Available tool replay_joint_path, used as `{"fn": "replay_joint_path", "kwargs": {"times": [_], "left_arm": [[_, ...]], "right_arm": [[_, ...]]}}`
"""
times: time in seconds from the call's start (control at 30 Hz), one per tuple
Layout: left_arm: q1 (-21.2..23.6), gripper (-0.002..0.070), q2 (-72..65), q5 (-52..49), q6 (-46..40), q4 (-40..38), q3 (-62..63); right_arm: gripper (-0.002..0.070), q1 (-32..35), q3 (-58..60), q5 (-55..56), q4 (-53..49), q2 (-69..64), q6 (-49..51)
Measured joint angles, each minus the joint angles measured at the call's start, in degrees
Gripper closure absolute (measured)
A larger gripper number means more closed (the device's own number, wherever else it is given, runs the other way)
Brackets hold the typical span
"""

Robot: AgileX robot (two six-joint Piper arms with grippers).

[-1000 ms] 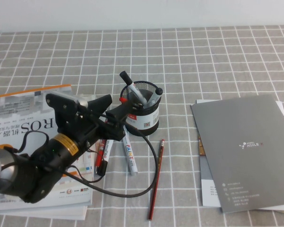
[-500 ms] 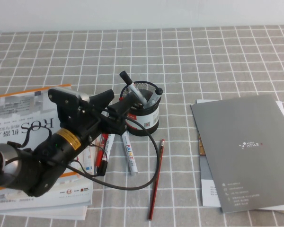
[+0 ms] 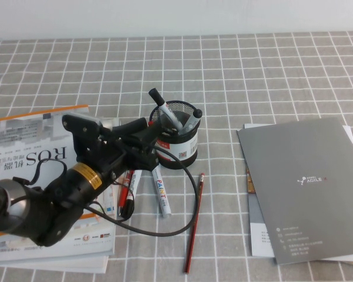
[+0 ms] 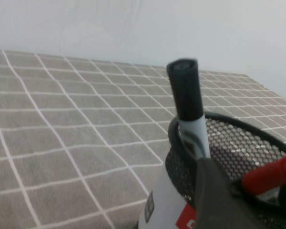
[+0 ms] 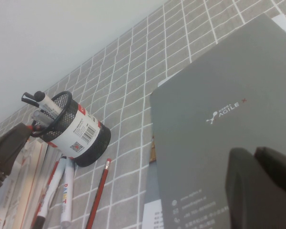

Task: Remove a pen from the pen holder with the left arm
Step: 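Take a marker out of the pen holder and lay it on the table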

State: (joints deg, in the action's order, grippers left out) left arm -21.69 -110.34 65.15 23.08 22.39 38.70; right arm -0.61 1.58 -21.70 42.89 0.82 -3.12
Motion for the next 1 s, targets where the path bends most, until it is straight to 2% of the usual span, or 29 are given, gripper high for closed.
{"fn": "replay_joint_path", "kwargs": {"times": [0.17,0.27,0.4,0.77,1.0], "left_arm": [[0.00,0.0474,-0.40,0.24,0.94,0.12,0.12],[0.00,0.0555,-0.40,0.24,0.94,0.23,1.04],[0.00,0.0615,-0.40,0.24,0.94,0.60,2.49],[0.00,0.0623,0.15,0.02,0.98,2.76,3.97],[0.00,0.0631,8.12,-2.97,0.75,5.15,3.97]], "right_arm": [[0.0689,0.00,0.00,0.00,0.00,0.00,0.00],[0.0689,0.00,0.00,0.00,0.00,0.00,0.00],[0.0689,0.00,0.00,0.00,0.00,0.00,0.00],[0.0689,0.00,0.00,0.00,0.00,0.00,0.00],[0.0689,0.00,0.00,0.00,0.00,0.00,0.00]]}}
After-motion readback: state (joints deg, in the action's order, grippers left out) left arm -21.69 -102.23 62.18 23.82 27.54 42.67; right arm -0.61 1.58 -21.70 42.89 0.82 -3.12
